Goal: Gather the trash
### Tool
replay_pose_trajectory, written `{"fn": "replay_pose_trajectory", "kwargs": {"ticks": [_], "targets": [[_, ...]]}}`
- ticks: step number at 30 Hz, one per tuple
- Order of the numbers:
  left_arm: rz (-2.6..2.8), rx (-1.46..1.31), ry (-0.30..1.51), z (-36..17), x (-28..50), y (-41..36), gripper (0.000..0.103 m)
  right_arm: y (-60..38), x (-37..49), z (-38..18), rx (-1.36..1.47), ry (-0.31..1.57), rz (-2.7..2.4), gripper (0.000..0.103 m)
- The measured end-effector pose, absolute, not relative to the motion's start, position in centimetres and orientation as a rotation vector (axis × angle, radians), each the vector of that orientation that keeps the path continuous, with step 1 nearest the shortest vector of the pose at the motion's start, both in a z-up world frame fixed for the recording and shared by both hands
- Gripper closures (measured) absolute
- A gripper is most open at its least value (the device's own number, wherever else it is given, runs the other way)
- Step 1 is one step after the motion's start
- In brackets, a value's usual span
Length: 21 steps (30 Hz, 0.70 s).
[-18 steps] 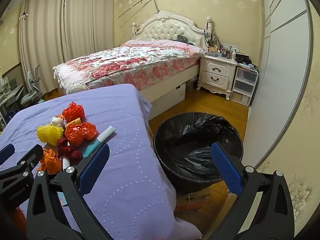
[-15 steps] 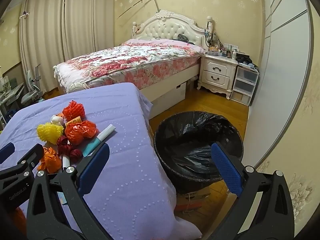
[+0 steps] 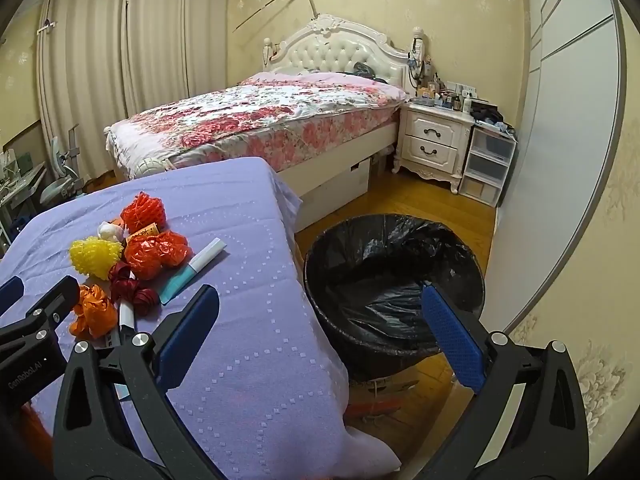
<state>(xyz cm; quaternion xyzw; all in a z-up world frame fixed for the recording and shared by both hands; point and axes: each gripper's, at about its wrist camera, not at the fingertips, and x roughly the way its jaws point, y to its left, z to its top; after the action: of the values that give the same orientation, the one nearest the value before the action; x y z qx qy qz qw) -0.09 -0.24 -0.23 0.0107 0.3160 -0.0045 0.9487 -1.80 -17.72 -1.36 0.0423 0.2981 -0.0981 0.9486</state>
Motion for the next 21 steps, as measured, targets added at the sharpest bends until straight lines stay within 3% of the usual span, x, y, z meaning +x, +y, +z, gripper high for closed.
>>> {"fn": "replay_pose_trajectory", "kwargs": {"ticks": [21], "targets": [[-0.003,0.013,0.646,0.13,-0.37,0.16,0.007,-17.92,-2.01,-1.3,0.084,0.608,-0.202,0.004]]}}
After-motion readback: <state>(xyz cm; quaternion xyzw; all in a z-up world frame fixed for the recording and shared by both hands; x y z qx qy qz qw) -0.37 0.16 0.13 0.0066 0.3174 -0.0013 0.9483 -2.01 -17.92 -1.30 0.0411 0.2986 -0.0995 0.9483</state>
